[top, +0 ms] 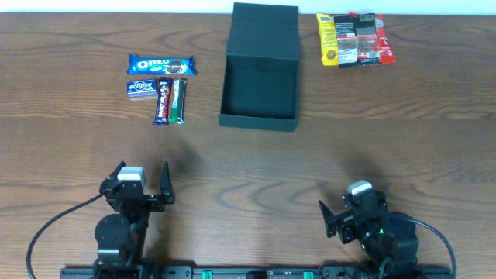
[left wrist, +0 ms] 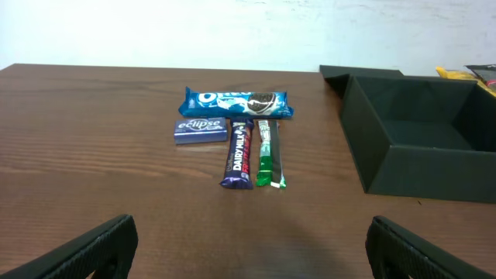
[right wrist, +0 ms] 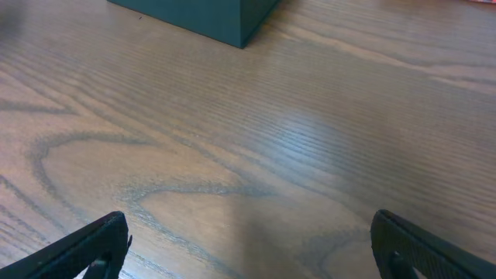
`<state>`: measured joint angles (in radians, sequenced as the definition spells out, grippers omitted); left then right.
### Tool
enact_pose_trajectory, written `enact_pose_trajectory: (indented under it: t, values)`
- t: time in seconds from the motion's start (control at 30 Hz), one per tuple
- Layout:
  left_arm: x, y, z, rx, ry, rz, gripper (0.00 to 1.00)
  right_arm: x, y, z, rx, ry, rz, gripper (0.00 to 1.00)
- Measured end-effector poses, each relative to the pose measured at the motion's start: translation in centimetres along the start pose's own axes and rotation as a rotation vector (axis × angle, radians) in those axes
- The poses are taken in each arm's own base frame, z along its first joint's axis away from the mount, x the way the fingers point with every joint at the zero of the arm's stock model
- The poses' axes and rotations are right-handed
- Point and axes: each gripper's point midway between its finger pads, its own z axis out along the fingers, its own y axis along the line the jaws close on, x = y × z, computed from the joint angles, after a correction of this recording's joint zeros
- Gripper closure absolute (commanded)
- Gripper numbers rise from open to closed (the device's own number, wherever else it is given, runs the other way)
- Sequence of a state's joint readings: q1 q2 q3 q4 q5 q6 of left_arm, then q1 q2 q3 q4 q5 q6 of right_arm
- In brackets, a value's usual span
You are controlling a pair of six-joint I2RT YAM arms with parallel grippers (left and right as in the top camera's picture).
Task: Pack container
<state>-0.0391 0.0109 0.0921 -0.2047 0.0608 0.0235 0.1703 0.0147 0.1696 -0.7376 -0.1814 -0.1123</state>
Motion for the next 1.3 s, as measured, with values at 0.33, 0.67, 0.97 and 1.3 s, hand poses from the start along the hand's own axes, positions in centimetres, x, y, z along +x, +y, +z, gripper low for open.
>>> enact_pose_trajectory:
  t: [0.33,0.67,0.97,1.3]
  values:
    - [-0.01,0.00,0.00,0.000,0.000,0.000,0.05,0.00,0.00,0.00,0.000,0.000,0.000,0.01]
    - [0.00,0.00,0.00,0.000,0.000,0.000,0.04,-0.01,0.00,0.00,0.000,0.000,0.000,0.01]
    - [-0.01,0.00,0.00,0.000,0.000,0.000,0.05,-0.01,0.00,0.00,0.000,0.000,0.000,0.01]
    - [-0.01,0.00,0.00,0.000,0.000,0.000,0.05,-0.47,0.04,0.00,-0.003,-0.019,0.012,0.01]
